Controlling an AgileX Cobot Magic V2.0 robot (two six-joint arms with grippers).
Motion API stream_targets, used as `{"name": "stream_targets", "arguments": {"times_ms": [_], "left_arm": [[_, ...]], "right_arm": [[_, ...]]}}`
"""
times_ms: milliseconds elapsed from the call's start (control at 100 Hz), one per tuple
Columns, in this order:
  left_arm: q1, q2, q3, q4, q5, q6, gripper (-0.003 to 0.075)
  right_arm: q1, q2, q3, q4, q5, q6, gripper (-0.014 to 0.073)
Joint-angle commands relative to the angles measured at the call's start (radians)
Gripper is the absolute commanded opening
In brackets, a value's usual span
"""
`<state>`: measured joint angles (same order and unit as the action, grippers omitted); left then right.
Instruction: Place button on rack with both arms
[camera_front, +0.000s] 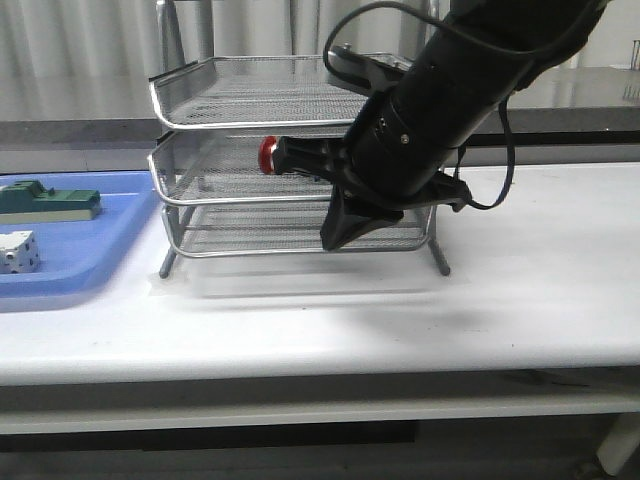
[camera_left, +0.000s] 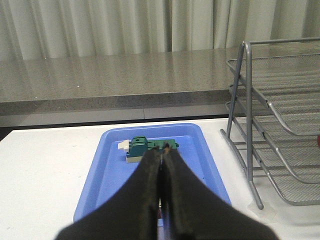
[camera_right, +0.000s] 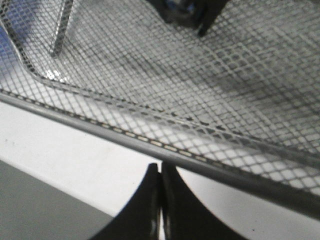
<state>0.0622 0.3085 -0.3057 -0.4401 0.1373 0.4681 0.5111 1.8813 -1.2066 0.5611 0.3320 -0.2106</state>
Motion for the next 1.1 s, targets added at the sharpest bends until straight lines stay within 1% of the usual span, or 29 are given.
{"name": "stream_targets", "arguments": {"times_ms": [0,80,210,380,610,900,1090], "left_arm": [[0.003,0.006,-0.028,-0.013,-0.077,-0.01,-0.0021],[0.003,0.006,-0.028,-0.013,-0.077,-0.01,-0.0021],[0.003,0.006,-0.028,-0.013,-0.077,-0.01,-0.0021],[0.003,0.006,-0.028,-0.013,-0.077,-0.01,-0.0021],[0.003,0.006,-0.028,-0.013,-0.077,-0.01,-0.0021],[0.003,0.006,-0.028,-0.013,-0.077,-0.01,-0.0021],[0.003,0.006,-0.028,-0.013,-0.077,-0.01,-0.0021]], "right_arm": [[-0.004,-0.059,-0.032,-0.01,0.007,-0.01,-0.0067],[-0.004,-0.072,-0.032,-0.025,0.033,-0.01,-0.0067],[-0.004,-0.112,-0.023,-0.085,0.055,-0.01,-0.0057],[-0.03,-0.203,0.038,-0.137,0.056,-0.009,-0.0057],[-0.137,-0.388,0.168,-0.178,0.052,-0.009,-0.0057],[-0.285,-0.686,0.357,-0.2,0.047,-0.009,-0.0057],[-0.329,-0.875,0.447,-0.206,0.041,-0.009,-0.0057]]}}
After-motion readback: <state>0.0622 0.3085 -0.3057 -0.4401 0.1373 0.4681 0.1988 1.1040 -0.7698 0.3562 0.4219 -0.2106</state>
